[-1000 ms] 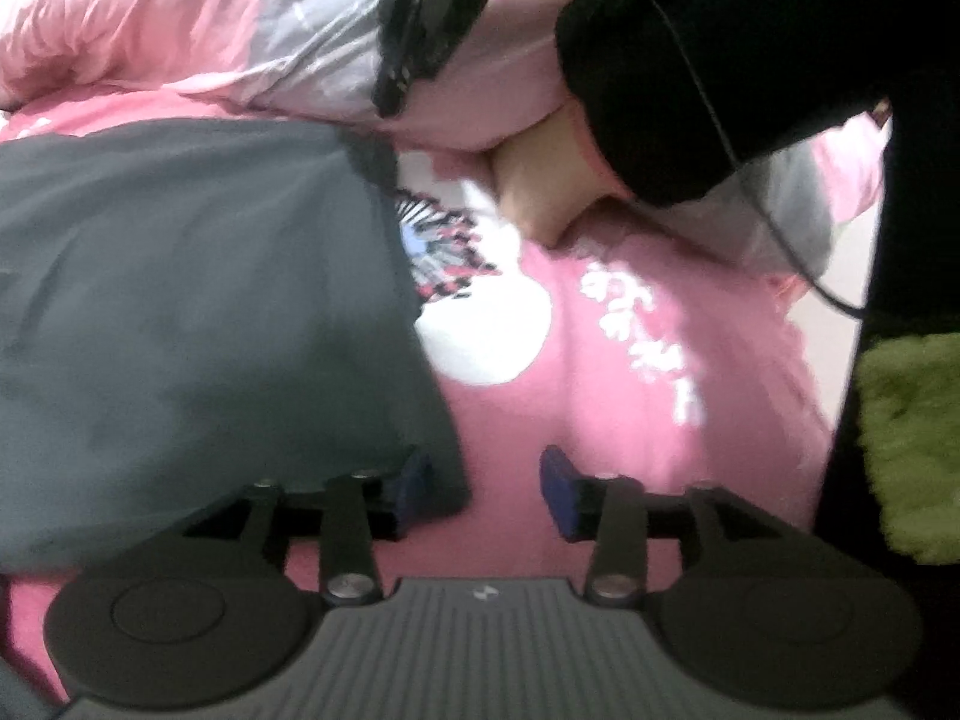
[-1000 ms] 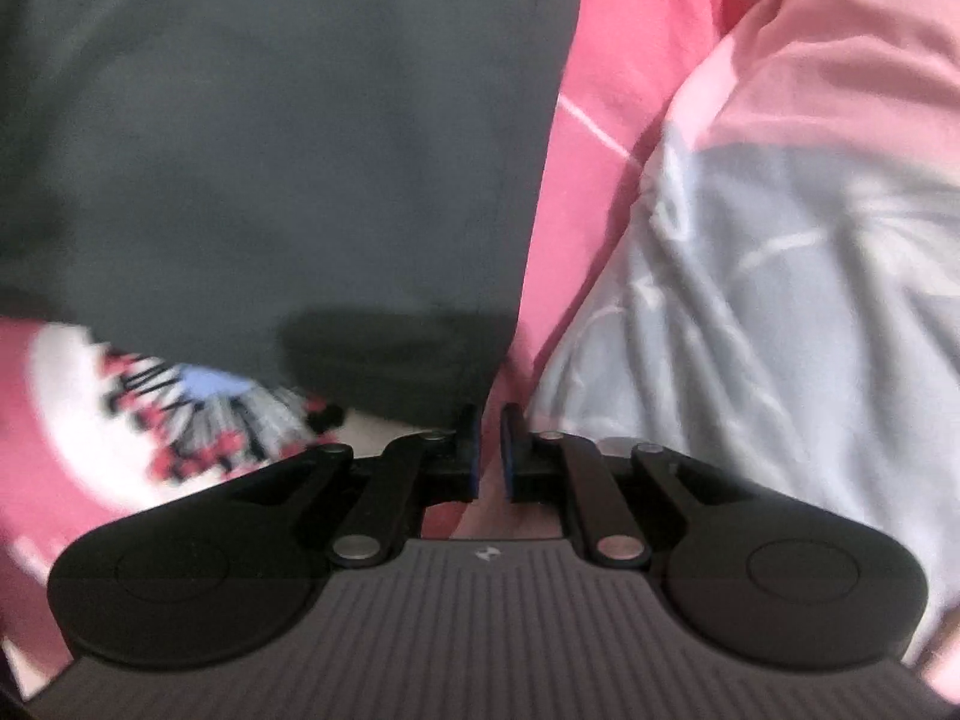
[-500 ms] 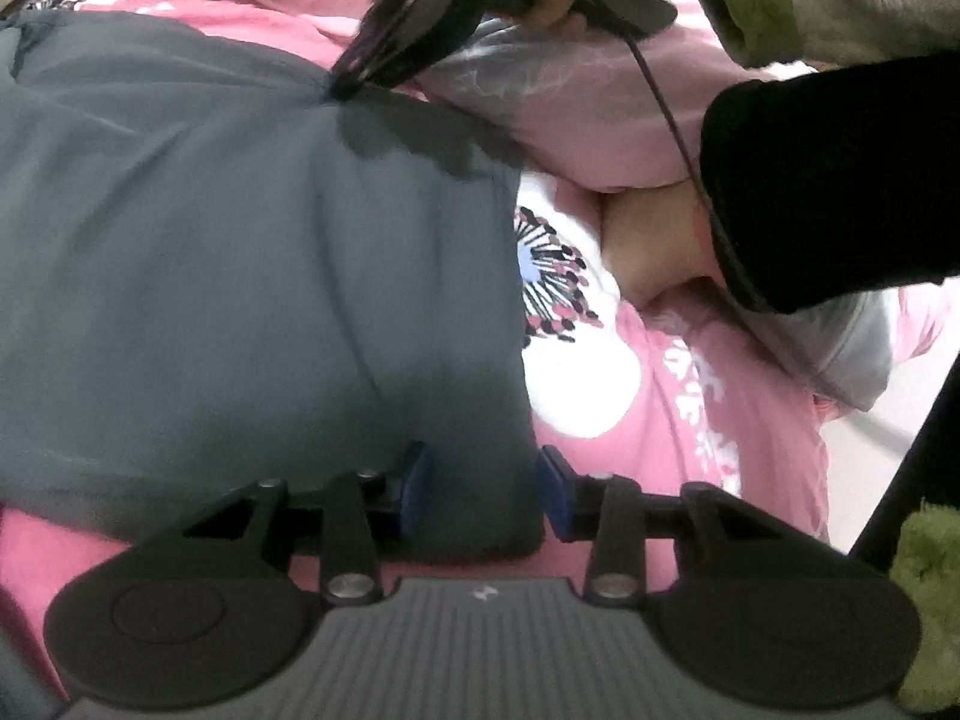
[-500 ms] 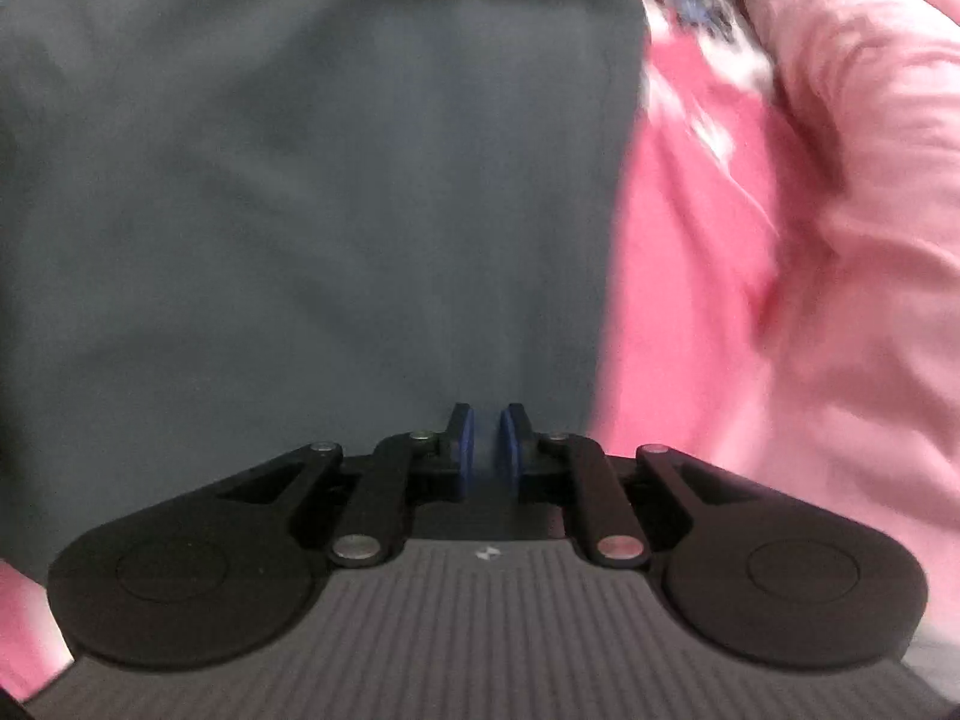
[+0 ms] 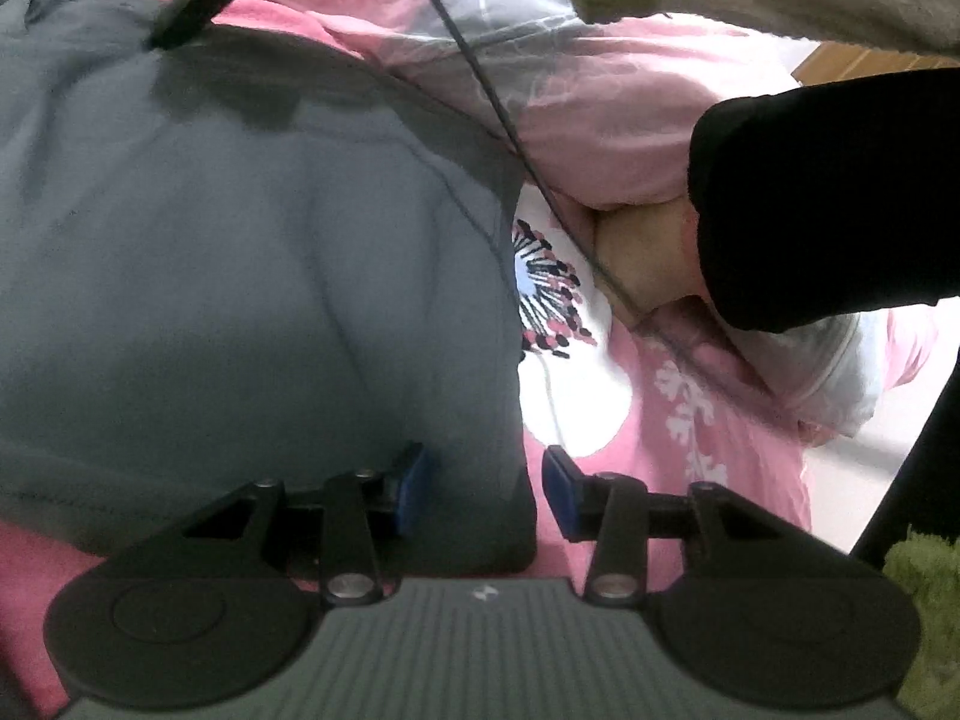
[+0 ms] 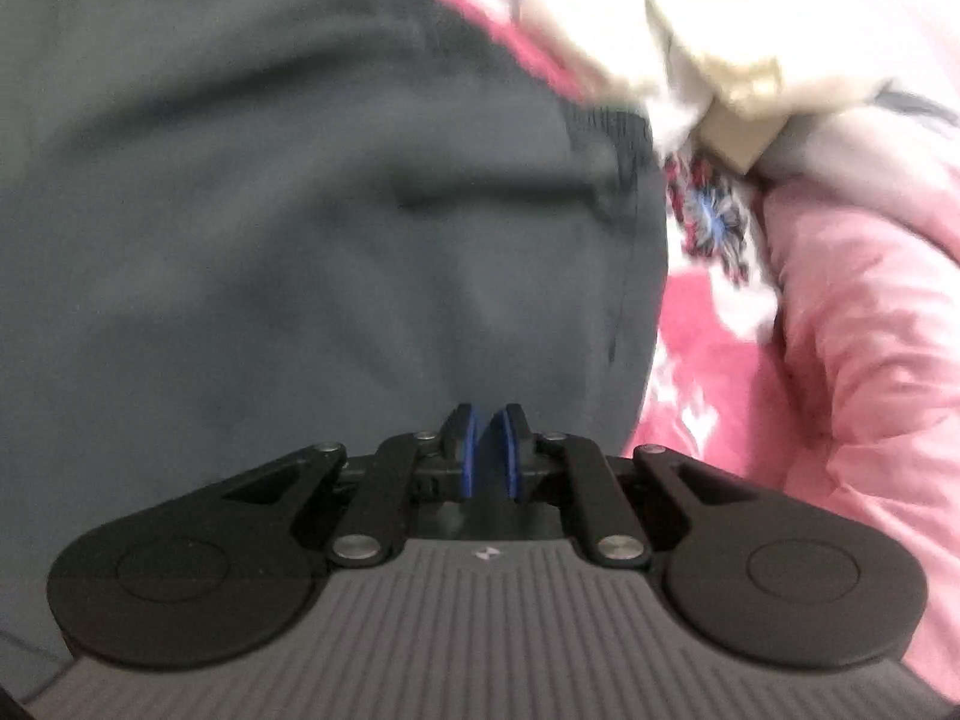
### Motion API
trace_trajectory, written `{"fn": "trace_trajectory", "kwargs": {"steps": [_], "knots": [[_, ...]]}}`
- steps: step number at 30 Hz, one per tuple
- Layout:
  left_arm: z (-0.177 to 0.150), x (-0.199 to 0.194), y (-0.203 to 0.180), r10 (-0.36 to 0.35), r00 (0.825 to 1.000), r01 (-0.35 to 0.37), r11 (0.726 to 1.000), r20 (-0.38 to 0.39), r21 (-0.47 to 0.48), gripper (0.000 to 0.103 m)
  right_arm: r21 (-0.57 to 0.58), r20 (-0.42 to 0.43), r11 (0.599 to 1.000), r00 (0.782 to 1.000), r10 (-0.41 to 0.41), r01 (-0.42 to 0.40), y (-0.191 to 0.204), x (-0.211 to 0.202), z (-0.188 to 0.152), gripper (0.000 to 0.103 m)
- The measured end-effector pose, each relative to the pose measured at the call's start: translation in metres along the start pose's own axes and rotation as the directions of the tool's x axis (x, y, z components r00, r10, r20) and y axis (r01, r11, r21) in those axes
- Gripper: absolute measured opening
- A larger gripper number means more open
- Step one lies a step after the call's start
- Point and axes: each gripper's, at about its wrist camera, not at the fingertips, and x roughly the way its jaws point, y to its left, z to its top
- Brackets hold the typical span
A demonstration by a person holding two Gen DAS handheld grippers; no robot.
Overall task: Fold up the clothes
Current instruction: 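Release the sweatpants and lift both tools away from the bed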
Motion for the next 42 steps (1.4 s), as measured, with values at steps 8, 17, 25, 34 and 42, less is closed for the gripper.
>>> {"fn": "trace_trajectory", "kwargs": {"steps": [8, 17, 25, 34, 42], "knots": [[-0.001, 0.002, -0.002, -0.012, 1.000, 0.012, 1.000, 0.009, 0.016, 0.048, 0.136, 0.121, 0.991, 0.993, -0.009, -0.008, -0.055, -0.007, 0.023, 0.009], [-0.001, -0.001, -0.003, -0.011, 1.000, 0.011, 1.000, 0.018, 0.016, 0.049, 0.113, 0.030, 0.984, 0.989, -0.144, 0.139, -0.067, 0.069, 0.053, 0.008], [-0.001, 0.001, -0.006, -0.020, 1.000, 0.019, 0.999, 0.020, 0.030, 0.054, 0.087, 0.212, 0.987, 0.971, 0.112, -0.133, -0.060, 0.048, 0.076, 0.007], [-0.001, -0.015, -0.003, -0.023, 0.999, 0.022, 0.999, 0.044, 0.024, 0.058, 0.269, 0.039, 0.945, 0.979, -0.202, 0.184, -0.106, 0.081, 0.075, 0.010], [0.005, -0.094, 0.036, 0.039, 0.968, 0.007, 0.984, 0.249, -0.180, 0.067, 0.304, 0.165, 0.937, 0.959, -0.231, 0.174, -0.116, -0.007, 0.062, 0.010]]}}
